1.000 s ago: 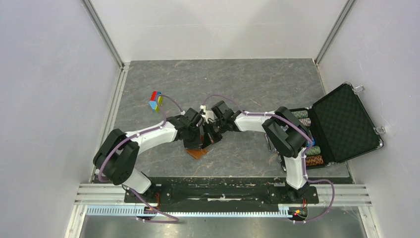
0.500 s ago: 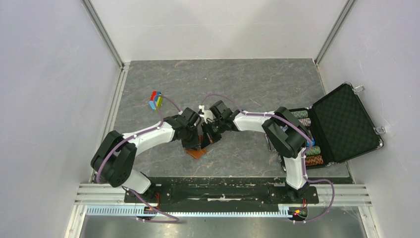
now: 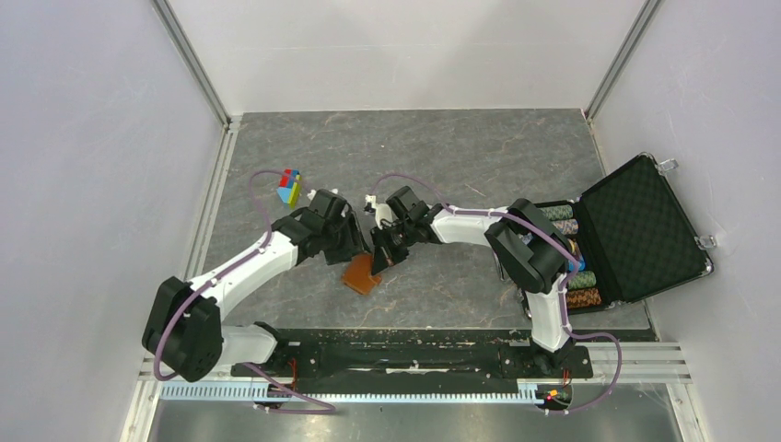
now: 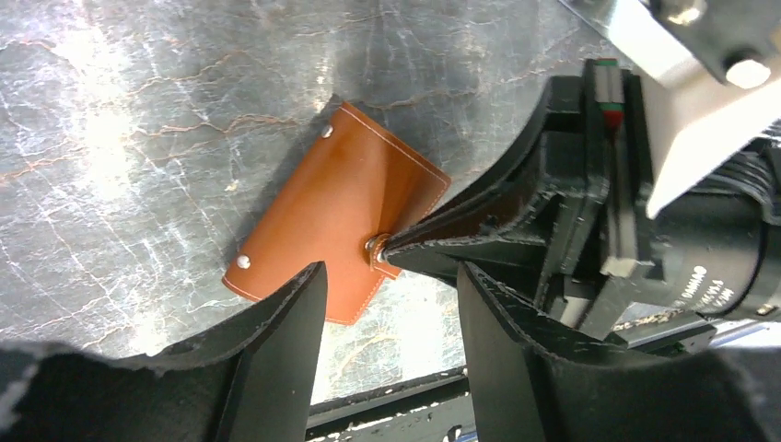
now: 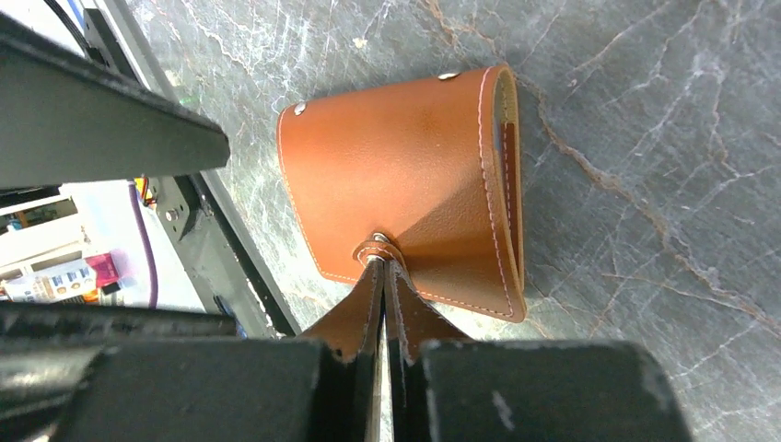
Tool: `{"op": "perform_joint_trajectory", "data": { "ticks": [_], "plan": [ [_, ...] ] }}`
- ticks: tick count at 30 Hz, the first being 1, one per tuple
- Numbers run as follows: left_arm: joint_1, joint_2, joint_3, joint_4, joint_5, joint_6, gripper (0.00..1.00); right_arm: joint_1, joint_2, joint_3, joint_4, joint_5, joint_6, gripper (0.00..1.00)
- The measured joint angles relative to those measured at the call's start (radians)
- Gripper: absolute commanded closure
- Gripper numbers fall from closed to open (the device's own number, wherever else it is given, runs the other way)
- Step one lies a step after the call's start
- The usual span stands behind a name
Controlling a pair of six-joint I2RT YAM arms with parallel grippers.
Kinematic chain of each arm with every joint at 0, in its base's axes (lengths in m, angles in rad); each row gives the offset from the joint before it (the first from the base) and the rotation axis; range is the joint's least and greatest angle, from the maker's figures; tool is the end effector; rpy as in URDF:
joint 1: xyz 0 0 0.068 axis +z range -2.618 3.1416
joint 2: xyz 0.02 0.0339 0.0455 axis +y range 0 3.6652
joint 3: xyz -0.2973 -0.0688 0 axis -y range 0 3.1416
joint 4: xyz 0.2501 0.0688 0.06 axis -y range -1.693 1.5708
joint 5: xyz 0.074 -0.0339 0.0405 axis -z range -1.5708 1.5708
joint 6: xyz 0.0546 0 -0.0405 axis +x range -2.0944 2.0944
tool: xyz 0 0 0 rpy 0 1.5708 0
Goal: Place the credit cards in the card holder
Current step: Close the card holder at the center of the board.
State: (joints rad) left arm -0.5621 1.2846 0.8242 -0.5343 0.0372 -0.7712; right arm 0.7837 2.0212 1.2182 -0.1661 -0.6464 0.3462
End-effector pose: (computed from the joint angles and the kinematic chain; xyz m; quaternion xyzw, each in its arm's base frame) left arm 0.2162 -0.1386 0.2335 -0.0948 0.9540 -0.1896 0.2122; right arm 0.2834 0.3288 0.1460 -0.2884 0.8636 0.4066 0.0749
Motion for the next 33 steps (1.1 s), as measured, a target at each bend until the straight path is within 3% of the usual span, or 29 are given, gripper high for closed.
{"op": "perform_joint_trajectory", "data": {
  "ticks": [6,13,15,18,26,33],
  "plan": [
    [0.077,0.0,-0.048,0.035,0.061,-0.001,0.33,0.005,0.0,0.038,-0.035,0.031,-0.004,0.95],
    [0.138,-0.002,-0.1,0.102,0.138,-0.008,0.12,0.004,0.0,0.079,-0.042,0.051,0.001,0.95],
    [0.159,-0.005,-0.112,0.13,0.163,-0.012,0.0,0.004,0.0,0.084,-0.042,0.053,0.002,0.95],
    [0.192,-0.011,-0.125,0.167,0.203,-0.018,0.0,0.004,0.0,0.086,-0.043,0.06,0.002,0.91],
    [0.286,-0.029,-0.156,0.318,0.298,-0.034,0.0,-0.037,-0.042,0.072,-0.056,0.14,0.0,0.37],
    [0.317,-0.003,-0.139,0.381,0.304,-0.028,0.0,-0.153,-0.215,-0.011,-0.058,0.283,-0.008,0.05]
  ]
}}
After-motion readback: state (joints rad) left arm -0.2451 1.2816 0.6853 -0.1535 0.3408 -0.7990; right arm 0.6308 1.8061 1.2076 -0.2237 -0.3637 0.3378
